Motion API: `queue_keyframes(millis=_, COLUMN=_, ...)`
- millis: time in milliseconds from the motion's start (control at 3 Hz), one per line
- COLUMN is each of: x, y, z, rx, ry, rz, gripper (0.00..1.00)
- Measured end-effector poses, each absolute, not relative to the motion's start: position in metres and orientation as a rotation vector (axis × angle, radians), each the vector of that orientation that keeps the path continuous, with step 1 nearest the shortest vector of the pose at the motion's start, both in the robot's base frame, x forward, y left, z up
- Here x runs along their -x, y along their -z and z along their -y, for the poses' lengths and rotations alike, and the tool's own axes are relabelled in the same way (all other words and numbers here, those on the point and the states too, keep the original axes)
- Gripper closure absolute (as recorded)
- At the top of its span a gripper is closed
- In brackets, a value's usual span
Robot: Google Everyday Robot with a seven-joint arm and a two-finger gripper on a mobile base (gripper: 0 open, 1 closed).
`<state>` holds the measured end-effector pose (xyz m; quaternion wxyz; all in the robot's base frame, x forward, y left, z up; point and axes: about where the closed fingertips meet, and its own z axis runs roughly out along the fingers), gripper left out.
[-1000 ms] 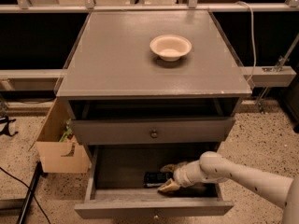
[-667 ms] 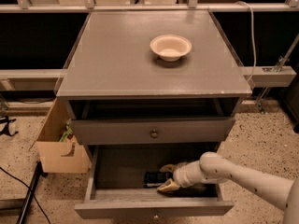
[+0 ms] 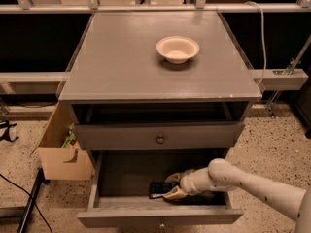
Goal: Pick rxbar blueberry from middle drawer and place on counter
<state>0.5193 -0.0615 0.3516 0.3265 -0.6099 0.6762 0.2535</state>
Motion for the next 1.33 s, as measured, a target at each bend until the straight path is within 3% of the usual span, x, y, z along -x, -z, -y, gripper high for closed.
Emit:
queue_keyframes(millis=333, x=-0.519, y=-0.351, z=0.061, rx=1.602, ry=-0.664, rz=-1.773, gripper=0.94)
queue_keyframes(millis=667, x=-0.519, y=-0.355, z=0.061, rx=1.617, ry=-0.66, rz=-1.783, gripper=1.0)
queue_keyframes(millis=1333, x=-0.52, y=-0.411, z=0.064, rx=1.638, ry=-0.625, rz=-1.865, gripper=1.0)
